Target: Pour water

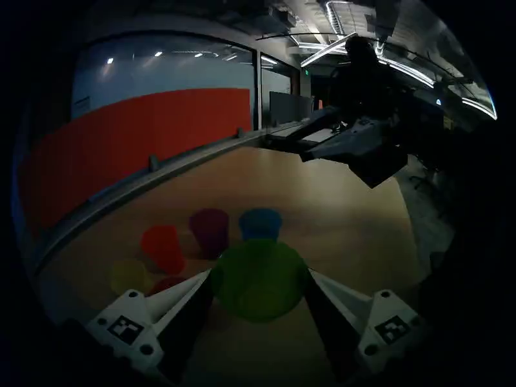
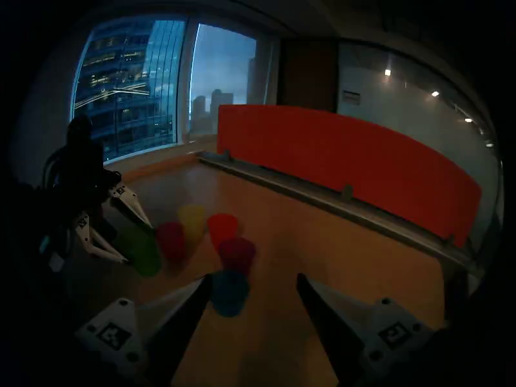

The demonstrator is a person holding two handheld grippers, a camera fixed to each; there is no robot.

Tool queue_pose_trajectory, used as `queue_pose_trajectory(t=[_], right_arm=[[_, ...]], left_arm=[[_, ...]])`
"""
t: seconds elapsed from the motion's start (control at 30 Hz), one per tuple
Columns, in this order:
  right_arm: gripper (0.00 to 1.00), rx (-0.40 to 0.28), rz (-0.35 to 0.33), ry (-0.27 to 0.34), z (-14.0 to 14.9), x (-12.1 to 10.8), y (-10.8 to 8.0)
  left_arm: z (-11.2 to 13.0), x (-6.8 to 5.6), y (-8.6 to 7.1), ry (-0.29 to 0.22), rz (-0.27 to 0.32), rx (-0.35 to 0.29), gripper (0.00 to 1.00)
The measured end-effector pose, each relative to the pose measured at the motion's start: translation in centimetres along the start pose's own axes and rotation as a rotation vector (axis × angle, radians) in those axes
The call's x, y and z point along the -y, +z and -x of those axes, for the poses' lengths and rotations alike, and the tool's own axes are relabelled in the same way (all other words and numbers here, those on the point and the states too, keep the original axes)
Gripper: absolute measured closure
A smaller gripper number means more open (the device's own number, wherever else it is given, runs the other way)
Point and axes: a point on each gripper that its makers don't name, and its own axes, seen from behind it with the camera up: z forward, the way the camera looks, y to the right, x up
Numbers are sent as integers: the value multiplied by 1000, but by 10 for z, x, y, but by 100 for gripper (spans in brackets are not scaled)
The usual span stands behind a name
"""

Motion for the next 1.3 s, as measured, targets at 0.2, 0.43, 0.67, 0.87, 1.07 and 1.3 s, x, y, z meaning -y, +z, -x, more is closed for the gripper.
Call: queue_pose_trajectory(t=[0.2, 0.43, 0.67, 0.87, 1.07, 1.3], right_arm=[[0, -6, -7, -6, -4, 4, 1], [0, -9, -12, -11, -5, 9, 5], [0, -11, -22, -13, -7, 12, 11], [1, -13, -32, -14, -8, 16, 16], [1, -12, -41, -17, -9, 19, 23], [2, -2, -55, -17, -7, 22, 34]], left_arm=[[-22, 7, -15, 7, -26, -45, 11], [-41, 17, -31, 10, -45, -81, 11], [-52, 28, -42, 9, -66, -107, 11], [-56, 33, -47, -3, -70, -130, 11], [-59, 42, -51, -18, -83, -154, 11], [-65, 58, -57, -46, -115, -212, 11]])
